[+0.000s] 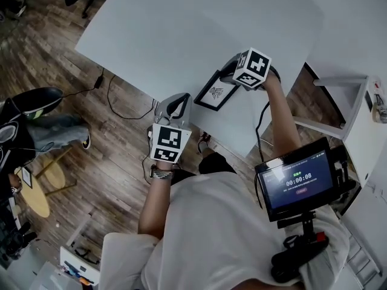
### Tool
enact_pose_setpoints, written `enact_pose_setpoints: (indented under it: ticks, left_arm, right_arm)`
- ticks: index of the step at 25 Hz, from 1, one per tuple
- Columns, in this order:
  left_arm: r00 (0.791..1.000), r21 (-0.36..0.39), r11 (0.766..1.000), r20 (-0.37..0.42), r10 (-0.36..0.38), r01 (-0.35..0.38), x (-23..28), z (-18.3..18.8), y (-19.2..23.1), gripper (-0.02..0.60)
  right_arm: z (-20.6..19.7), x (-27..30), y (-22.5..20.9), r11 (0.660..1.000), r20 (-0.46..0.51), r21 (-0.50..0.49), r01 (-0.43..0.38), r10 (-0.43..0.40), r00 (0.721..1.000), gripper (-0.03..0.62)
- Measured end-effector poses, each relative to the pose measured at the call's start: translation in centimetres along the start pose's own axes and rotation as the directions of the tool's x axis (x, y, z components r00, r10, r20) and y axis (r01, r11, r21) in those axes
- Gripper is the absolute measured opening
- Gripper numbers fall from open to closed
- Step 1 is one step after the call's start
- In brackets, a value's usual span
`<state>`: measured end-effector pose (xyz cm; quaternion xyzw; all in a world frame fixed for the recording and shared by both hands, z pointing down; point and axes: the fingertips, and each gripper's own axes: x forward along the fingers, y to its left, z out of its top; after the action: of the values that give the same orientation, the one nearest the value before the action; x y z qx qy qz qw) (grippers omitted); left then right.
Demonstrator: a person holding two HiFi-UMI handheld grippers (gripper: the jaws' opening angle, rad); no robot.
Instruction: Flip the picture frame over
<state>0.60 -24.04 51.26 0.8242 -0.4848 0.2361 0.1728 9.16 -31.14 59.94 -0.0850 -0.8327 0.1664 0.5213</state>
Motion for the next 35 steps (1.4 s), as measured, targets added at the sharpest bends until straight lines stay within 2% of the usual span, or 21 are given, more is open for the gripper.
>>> enact_pose_setpoints:
  ticks: [5,9,13,21,35]
  left_arm:
    - [0.999,-0.026,0.999,-0.024,0.027,-0.028,-0.4,-1.6,-0.3,0.003]
    - [0.999,-0.039,0.999,-0.041,0.03,-0.032,-0.3,-2.6,-0.8,0.003]
    - [0.997,-0.042,0.999,-0.066,0.03,-0.033,-0.2,-3.7,-1.4,0.003]
    - [0.995,-0.039,0.999,-0.093,0.028,-0.032,-0.3,-4.7,-1.8,0.003]
    - [0.996,-0.024,0.999,-0.08,0.029,-0.031,0.0,-4.1,-1.3,0.003]
  right_arm:
    - [-0.5,2.4,0.1,0.999,-0.007,0.011,-0.03,0.031,1.0,0.084]
    - [-1.2,4.6,0.6,0.999,-0.032,-0.017,-0.05,0.049,0.998,0.097]
    - [-1.9,6.3,0.9,0.999,-0.038,-0.013,-0.043,0.042,0.998,0.103]
    - [-2.6,8.4,0.0,0.997,-0.043,-0.038,0.07,-0.072,0.996,0.103]
    - [-2.7,7.4,-1.6,0.987,-0.004,0.002,0.158,-0.158,0.987,0.098]
